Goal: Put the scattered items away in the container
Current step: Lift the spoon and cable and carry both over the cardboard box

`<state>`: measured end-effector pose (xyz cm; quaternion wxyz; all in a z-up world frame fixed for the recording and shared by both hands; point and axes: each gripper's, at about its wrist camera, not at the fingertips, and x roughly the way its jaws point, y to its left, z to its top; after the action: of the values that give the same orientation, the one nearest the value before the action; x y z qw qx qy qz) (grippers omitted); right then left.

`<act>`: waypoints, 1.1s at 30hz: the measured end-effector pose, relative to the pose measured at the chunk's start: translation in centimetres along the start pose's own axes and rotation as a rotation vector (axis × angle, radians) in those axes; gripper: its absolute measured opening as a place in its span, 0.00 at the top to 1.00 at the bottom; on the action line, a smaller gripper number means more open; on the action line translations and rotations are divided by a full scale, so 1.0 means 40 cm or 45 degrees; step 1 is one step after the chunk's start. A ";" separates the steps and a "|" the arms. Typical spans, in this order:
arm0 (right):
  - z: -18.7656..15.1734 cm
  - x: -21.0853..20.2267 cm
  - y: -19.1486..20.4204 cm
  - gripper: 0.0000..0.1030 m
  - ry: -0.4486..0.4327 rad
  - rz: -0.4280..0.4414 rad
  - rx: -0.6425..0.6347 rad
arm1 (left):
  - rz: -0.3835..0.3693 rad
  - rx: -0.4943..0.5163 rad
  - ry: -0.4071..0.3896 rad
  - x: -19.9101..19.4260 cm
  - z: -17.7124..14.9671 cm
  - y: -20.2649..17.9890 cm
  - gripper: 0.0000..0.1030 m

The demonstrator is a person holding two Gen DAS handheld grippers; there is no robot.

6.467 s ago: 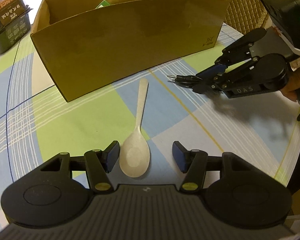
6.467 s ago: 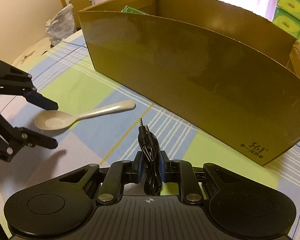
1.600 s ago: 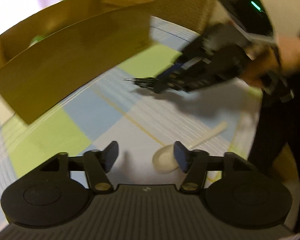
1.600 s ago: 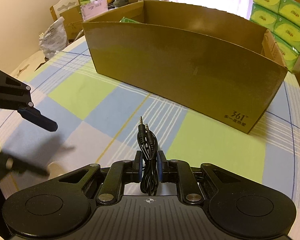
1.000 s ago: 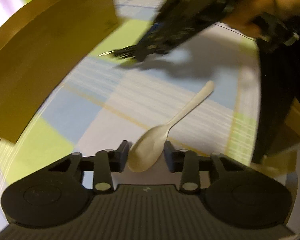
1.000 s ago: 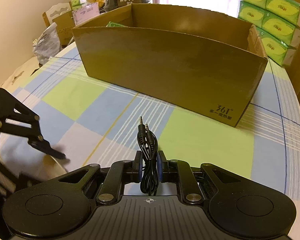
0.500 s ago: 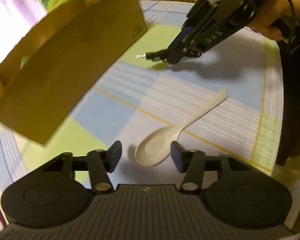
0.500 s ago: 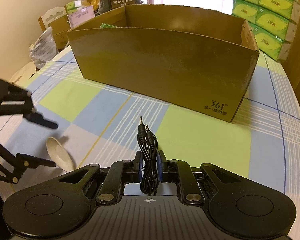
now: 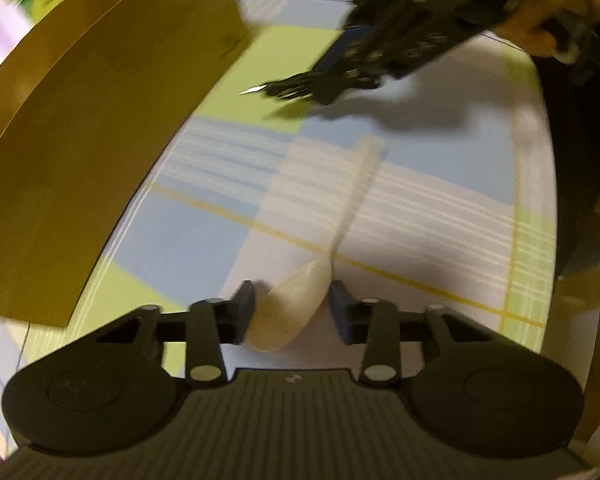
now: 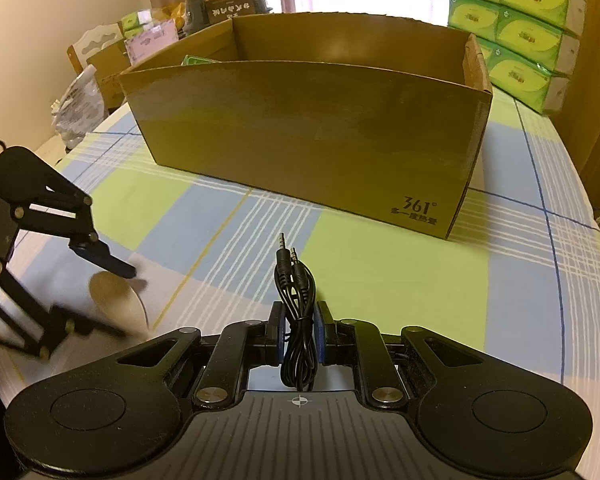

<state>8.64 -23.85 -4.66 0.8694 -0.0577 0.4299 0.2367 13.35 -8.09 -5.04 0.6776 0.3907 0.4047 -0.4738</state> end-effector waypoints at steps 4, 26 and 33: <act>0.000 0.001 -0.001 0.84 -0.007 0.003 0.006 | 0.008 -0.126 0.026 -0.009 -0.025 0.007 0.81; -0.012 -0.009 -0.017 0.84 -0.022 0.001 0.050 | 0.025 -0.236 -0.050 -0.007 -0.005 -0.007 0.96; -0.011 -0.014 -0.008 0.84 -0.029 0.004 0.047 | 0.011 -0.294 -0.107 -0.053 -0.023 -0.012 0.97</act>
<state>8.17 -24.47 -4.51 0.8748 -0.0381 0.4244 0.2307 12.24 -6.67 -3.50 0.7366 0.2914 0.4260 -0.4371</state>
